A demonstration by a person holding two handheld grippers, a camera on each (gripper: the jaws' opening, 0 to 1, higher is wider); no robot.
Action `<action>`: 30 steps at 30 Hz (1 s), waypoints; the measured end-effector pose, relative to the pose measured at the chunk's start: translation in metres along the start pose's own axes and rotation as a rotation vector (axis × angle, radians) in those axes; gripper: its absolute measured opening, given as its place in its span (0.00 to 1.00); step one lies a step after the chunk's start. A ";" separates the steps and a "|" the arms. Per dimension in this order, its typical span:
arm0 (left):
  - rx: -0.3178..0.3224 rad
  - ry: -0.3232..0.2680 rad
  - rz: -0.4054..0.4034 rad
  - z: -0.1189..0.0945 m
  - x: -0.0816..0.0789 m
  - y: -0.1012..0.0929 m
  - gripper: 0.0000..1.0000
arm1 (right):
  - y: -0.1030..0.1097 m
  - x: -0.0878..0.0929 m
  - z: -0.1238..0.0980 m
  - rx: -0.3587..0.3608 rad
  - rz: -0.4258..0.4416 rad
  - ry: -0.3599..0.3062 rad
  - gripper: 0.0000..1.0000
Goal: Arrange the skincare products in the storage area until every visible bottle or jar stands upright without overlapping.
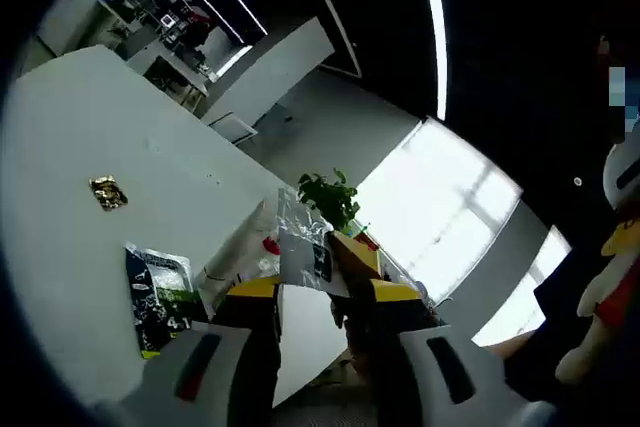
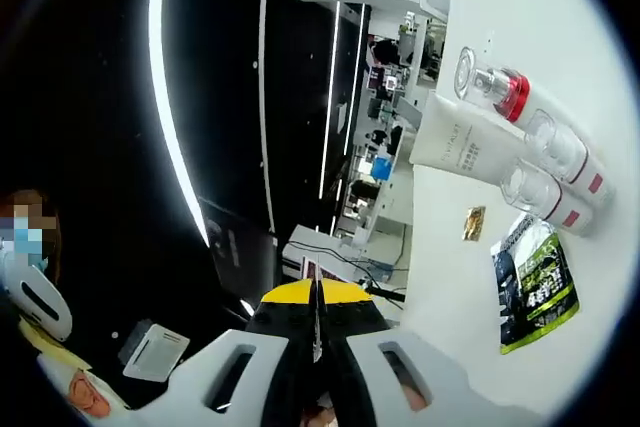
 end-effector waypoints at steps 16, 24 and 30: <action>-0.029 0.014 -0.052 -0.004 -0.003 -0.003 0.00 | 0.004 0.010 -0.007 -0.012 -0.213 0.052 0.02; 0.075 0.233 -0.023 -0.019 -0.013 -0.018 0.00 | 0.008 0.005 -0.017 -0.091 -0.391 0.230 0.13; 0.154 0.417 -0.045 -0.034 -0.010 -0.027 0.00 | 0.015 0.013 -0.020 -0.163 -0.394 0.414 0.18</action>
Point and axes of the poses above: the point that each gripper's makers call its tool centre point, and the gripper's own axes: z roughly forward along the fingers, y roughly to its left, x roughly out of its underside, the point moved 1 cm from there along -z, roughly backward along the fingers, and after that the axes turned 11 degrees about -y, right-handed, at the moved point
